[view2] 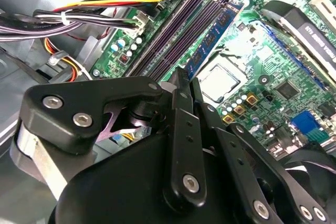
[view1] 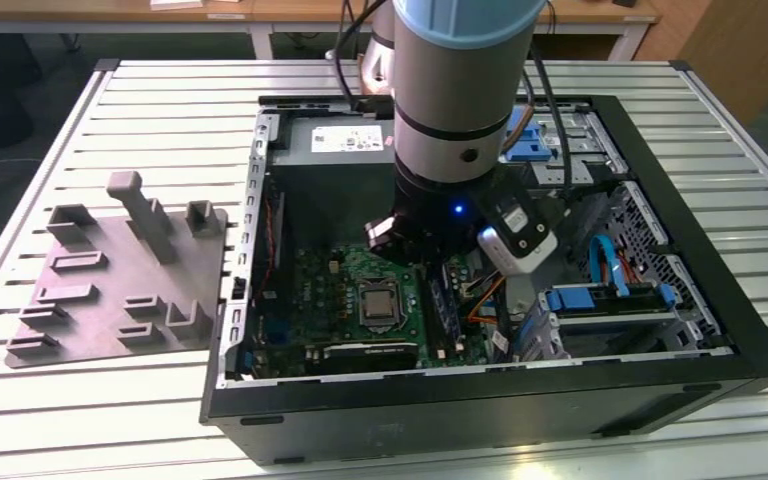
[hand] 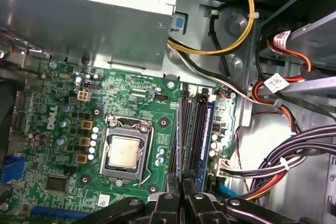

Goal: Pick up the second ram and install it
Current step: 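Insert the second ram into the second slot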

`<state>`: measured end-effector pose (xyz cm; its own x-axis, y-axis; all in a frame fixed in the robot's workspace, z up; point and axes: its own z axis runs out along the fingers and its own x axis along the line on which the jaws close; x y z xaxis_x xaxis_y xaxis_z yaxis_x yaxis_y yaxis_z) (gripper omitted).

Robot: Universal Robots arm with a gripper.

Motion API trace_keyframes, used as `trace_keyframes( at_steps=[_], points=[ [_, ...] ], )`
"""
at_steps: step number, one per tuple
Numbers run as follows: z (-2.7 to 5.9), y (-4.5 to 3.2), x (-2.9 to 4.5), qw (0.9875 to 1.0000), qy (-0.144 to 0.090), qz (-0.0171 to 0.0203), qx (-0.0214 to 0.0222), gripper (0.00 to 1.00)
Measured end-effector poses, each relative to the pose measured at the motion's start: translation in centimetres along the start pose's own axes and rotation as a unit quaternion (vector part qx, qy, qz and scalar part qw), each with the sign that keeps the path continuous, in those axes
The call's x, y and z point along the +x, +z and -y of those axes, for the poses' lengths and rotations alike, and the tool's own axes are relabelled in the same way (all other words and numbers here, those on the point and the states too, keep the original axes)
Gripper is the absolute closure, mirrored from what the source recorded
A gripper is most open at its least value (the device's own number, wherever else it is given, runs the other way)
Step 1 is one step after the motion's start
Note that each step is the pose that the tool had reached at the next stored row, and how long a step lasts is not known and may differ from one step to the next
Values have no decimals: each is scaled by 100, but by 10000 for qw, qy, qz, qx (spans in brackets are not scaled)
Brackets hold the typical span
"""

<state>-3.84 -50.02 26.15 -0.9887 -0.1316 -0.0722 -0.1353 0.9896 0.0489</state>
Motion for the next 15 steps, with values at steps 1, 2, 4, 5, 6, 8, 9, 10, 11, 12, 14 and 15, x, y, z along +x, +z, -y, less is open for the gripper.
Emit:
trace_keyframes(
  at_steps=[1,2,4,5,6,8,9,10,11,12,14,15],
  points=[
    [0,0,0,10000,17,1,1,86],
    [0,1,0,10000,35,2,3,86],
    [0,1,0,10000,77,4,6,86],
    [0,2,0,9999,103,5,7,86],
    [0,2,0,9999,128,6,9,86],
    [0,2,0,9998,174,8,13,86],
    [0,3,0,9998,196,10,14,86],
    [0,3,0,9998,218,11,16,86],
    [0,4,0,9997,245,12,18,86],
    [0,4,0,9996,269,13,19,86],
    [0,5,0,9995,316,15,23,86],
    [0,5,0,9994,338,17,25,86]
  ],
)
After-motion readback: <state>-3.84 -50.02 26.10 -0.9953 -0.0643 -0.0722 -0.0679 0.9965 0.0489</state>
